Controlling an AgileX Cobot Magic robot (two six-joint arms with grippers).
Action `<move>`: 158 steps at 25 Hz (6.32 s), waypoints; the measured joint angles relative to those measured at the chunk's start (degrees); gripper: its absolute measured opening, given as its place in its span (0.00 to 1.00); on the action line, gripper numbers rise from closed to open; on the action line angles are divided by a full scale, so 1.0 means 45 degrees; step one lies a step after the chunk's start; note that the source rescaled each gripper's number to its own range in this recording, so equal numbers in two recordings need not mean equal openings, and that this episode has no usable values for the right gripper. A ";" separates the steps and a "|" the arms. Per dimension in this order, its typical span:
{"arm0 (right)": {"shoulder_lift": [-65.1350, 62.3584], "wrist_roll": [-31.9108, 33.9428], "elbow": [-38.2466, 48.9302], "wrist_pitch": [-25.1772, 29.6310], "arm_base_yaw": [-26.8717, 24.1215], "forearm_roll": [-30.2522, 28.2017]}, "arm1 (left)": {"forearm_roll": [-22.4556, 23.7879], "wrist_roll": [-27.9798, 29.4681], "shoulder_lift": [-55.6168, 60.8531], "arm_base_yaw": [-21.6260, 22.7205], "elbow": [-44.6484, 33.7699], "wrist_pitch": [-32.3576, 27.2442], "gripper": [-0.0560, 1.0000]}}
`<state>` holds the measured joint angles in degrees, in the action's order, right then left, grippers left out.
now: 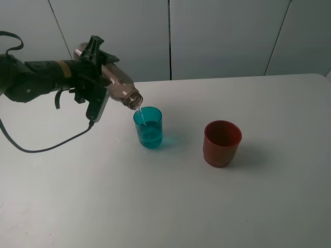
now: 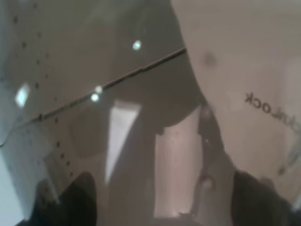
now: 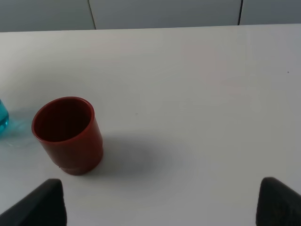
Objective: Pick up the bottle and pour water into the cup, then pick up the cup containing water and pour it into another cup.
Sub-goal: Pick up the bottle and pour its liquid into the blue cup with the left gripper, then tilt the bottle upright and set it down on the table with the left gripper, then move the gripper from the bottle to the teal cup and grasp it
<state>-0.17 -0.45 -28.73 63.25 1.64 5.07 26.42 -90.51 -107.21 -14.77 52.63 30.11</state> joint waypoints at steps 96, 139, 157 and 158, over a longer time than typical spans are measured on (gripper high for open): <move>0.0000 0.0000 0.0000 0.0000 0.0000 0.0000 | 0.1203 2.1085 -0.4843 0.4035 -0.1795 0.9079 0.05; 0.0000 0.0000 0.0000 0.0000 0.0000 0.0000 | -0.0186 2.4310 0.5017 -0.1231 -0.1949 0.1587 0.99; 0.0000 0.0000 0.0000 0.0000 0.0000 0.0000 | -0.1167 2.2401 0.1344 -0.2675 -0.4924 0.3516 0.99; 0.0000 0.0000 0.0000 0.0000 0.0000 0.0000 | -0.1115 2.2087 0.1106 -0.2675 -0.4924 0.3604 0.99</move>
<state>-0.17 -0.45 -28.73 63.25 1.64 5.07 21.41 8.88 -102.24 -26.81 30.47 46.33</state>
